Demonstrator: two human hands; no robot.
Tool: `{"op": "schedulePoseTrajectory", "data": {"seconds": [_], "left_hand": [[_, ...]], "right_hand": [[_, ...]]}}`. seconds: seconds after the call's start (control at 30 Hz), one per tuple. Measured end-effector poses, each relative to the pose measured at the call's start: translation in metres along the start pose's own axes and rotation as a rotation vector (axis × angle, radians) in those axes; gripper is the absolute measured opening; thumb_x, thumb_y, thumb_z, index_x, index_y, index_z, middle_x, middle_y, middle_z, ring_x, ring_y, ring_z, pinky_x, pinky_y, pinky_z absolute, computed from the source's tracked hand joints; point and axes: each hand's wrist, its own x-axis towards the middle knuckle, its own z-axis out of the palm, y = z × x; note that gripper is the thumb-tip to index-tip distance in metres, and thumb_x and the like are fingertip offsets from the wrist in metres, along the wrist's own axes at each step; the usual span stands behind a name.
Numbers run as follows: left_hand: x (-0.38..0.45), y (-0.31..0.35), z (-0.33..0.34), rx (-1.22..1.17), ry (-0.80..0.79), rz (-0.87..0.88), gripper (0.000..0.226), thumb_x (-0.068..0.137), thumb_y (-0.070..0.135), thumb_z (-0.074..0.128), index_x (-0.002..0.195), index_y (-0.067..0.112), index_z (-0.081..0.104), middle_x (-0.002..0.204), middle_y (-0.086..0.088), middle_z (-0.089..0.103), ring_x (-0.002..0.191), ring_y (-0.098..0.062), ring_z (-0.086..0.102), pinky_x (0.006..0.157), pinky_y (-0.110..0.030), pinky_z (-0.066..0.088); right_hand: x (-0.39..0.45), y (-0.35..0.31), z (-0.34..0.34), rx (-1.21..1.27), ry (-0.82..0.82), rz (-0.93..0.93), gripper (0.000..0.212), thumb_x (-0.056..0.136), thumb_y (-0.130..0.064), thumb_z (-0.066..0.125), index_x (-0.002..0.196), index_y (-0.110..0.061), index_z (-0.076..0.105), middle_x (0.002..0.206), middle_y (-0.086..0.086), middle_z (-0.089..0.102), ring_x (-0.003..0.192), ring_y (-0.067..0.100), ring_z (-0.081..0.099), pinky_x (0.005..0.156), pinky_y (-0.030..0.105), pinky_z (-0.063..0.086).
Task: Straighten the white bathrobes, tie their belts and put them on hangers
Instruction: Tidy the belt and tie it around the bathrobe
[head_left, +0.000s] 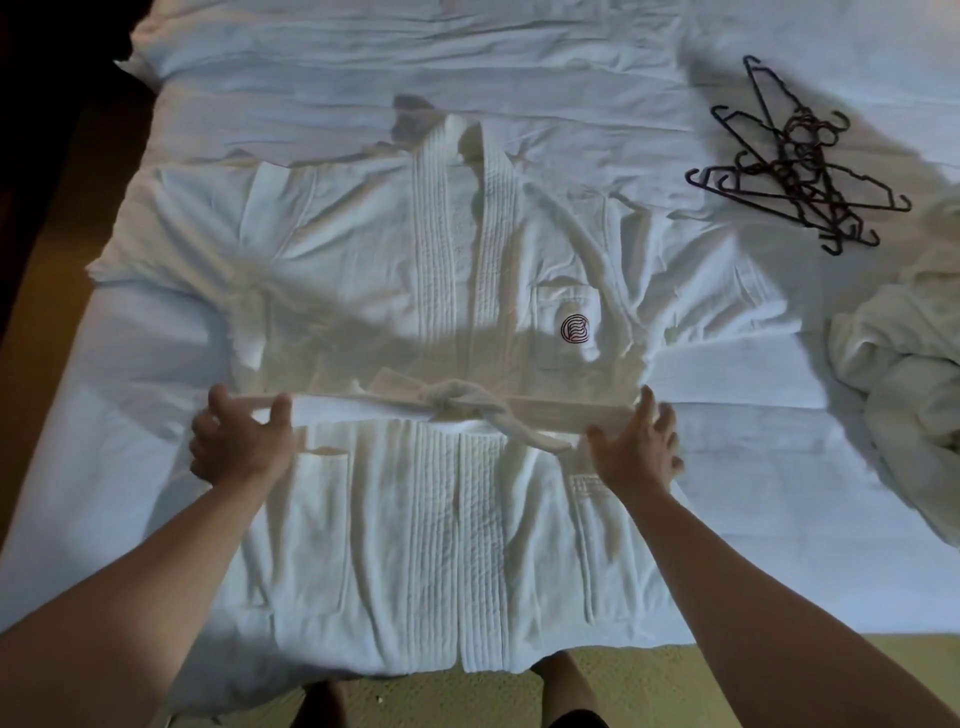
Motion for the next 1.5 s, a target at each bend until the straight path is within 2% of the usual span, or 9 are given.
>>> {"op": "schedulePoseTrajectory", "data": {"seconds": [0.13,0.27,0.4,0.57,0.7,0.83,1.0,1.17,1.5], "left_hand": [[0.022,-0.006,-0.002,0.017,-0.196,-0.012,0.062,0.096,0.044,0.059,0.142,0.007,0.039,0.135,-0.028,0.055,0.122,-0.050,0.051,0.099,-0.049,0.042],[0.039,-0.012,-0.010,0.045,-0.131,0.080,0.034,0.099,0.025,0.060,0.123,0.001,0.054,0.121,-0.030,0.062,0.113,-0.050,0.056,0.095,-0.047,0.042],[0.069,-0.040,-0.009,0.114,-0.125,0.071,0.033,0.099,0.028,0.060,0.116,0.000,0.061,0.117,-0.031,0.063,0.106,-0.050,0.059,0.091,-0.051,0.046],[0.071,-0.040,0.007,0.093,-0.115,-0.040,0.036,0.095,0.033,0.065,0.116,0.003,0.064,0.116,-0.029,0.065,0.105,-0.049,0.061,0.093,-0.052,0.050],[0.032,-0.001,0.004,0.289,0.012,-0.172,0.042,0.095,0.038,0.054,0.130,0.015,0.046,0.139,-0.025,0.041,0.124,-0.048,0.042,0.107,-0.059,0.031],[-0.044,0.053,0.020,0.288,0.056,0.065,0.043,0.094,0.025,0.052,0.136,0.019,0.044,0.152,-0.018,0.027,0.131,-0.045,0.035,0.110,-0.057,0.024],[-0.143,0.131,0.051,0.224,-0.170,0.363,0.056,0.090,0.028,0.066,0.141,0.019,0.046,0.158,-0.014,0.025,0.134,-0.044,0.037,0.105,-0.056,0.035],[-0.208,0.179,0.077,0.277,-0.362,0.619,0.057,0.089,0.029,0.069,0.143,0.022,0.049,0.160,-0.010,0.024,0.138,-0.040,0.037,0.106,-0.053,0.035],[-0.193,0.226,0.109,0.400,-0.592,0.718,0.047,0.096,0.035,0.055,0.141,0.035,0.041,0.159,0.003,0.023,0.140,-0.028,0.034,0.109,-0.044,0.034]], "right_hand": [[0.015,0.000,0.000,0.001,-0.086,0.117,0.053,0.095,-0.046,0.057,0.132,-0.013,0.038,0.129,0.016,0.057,0.121,0.039,0.054,0.096,0.052,0.040],[0.032,0.010,-0.007,-0.021,-0.057,0.004,0.039,0.097,-0.038,0.058,0.122,-0.011,0.044,0.118,0.018,0.063,0.108,0.040,0.061,0.079,0.042,0.045],[0.040,0.040,-0.015,-0.093,-0.056,-0.163,0.029,0.101,-0.036,0.056,0.111,-0.012,0.043,0.108,0.020,0.064,0.096,0.043,0.061,0.070,0.041,0.041],[0.050,0.050,0.001,0.027,-0.091,0.000,0.024,0.102,-0.032,0.055,0.109,-0.010,0.049,0.109,0.023,0.065,0.098,0.042,0.061,0.073,0.040,0.044],[0.052,0.045,-0.003,0.019,-0.217,0.093,0.033,0.100,-0.035,0.052,0.121,-0.010,0.048,0.120,0.022,0.063,0.111,0.041,0.059,0.083,0.041,0.045],[0.050,0.029,-0.029,-0.004,-0.298,0.078,0.048,0.097,-0.035,0.048,0.138,-0.013,0.038,0.139,0.017,0.045,0.131,0.040,0.045,0.105,0.050,0.037],[0.033,0.024,-0.071,0.030,-0.366,-0.094,0.059,0.094,-0.028,0.048,0.150,-0.026,0.030,0.148,0.007,0.033,0.134,0.035,0.039,0.108,0.053,0.031],[0.048,0.058,-0.103,-0.020,-0.525,-0.075,0.055,0.095,-0.031,0.053,0.148,-0.024,0.041,0.151,0.010,0.031,0.132,0.034,0.046,0.112,0.050,0.038],[0.075,0.096,-0.123,0.119,-0.464,0.029,0.046,0.095,-0.023,0.056,0.141,-0.014,0.052,0.147,0.013,0.046,0.126,0.029,0.052,0.100,0.033,0.045]]}}
